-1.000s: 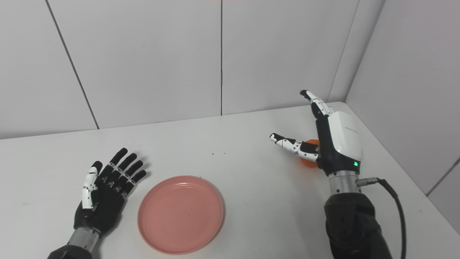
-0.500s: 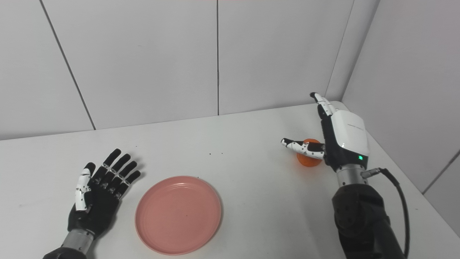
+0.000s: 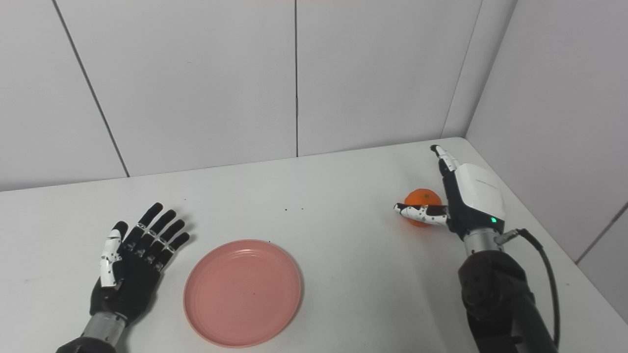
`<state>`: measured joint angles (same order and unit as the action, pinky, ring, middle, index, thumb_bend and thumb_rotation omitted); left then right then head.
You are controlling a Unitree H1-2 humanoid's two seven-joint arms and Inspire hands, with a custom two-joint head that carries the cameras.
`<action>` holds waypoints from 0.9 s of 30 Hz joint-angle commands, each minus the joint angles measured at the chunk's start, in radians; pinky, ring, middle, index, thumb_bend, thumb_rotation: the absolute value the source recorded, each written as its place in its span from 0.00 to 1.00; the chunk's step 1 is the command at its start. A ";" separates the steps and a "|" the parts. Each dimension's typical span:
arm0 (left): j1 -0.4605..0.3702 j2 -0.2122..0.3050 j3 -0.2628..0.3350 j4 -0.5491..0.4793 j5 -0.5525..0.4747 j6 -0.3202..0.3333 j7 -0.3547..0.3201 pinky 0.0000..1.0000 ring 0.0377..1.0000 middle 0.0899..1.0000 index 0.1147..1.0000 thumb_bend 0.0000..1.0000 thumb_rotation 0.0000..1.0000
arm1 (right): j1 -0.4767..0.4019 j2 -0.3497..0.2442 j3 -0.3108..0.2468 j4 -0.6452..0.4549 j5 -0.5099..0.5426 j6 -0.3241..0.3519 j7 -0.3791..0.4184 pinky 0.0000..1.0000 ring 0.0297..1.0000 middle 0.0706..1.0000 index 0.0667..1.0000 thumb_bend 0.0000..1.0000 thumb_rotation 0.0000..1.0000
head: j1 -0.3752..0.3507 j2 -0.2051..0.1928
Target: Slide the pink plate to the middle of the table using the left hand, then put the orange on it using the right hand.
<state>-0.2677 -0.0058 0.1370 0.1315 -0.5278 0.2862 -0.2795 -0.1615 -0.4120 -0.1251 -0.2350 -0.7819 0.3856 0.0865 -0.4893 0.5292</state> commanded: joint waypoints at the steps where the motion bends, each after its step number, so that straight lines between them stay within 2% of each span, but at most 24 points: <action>1: 0.010 0.009 0.003 0.006 0.010 0.027 0.023 0.77 0.79 0.79 0.78 0.30 1.00 | -0.037 -0.021 -0.003 -0.004 -0.016 0.030 -0.013 0.70 0.84 0.90 0.92 0.99 0.47 | 0.001 -0.002; 4: 0.013 0.012 0.002 0.006 0.010 0.024 0.021 0.77 0.80 0.79 0.78 0.30 1.00 | -0.039 -0.012 0.002 0.008 -0.010 0.048 -0.012 0.70 0.84 0.91 0.93 0.98 0.46 | 0.001 -0.006; 27: 0.015 0.022 -0.006 0.033 0.016 0.003 0.008 0.79 0.80 0.79 0.78 0.29 1.00 | -0.069 -0.002 0.011 0.166 0.066 0.028 -0.093 0.71 0.83 0.90 0.92 0.98 0.44 | -0.006 -0.043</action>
<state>-0.2678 0.0028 0.1300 0.1401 -0.5270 0.2723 -0.2826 -0.1914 -0.3965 -0.1096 -0.0595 -0.7178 0.4164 0.0234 -0.4970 0.4863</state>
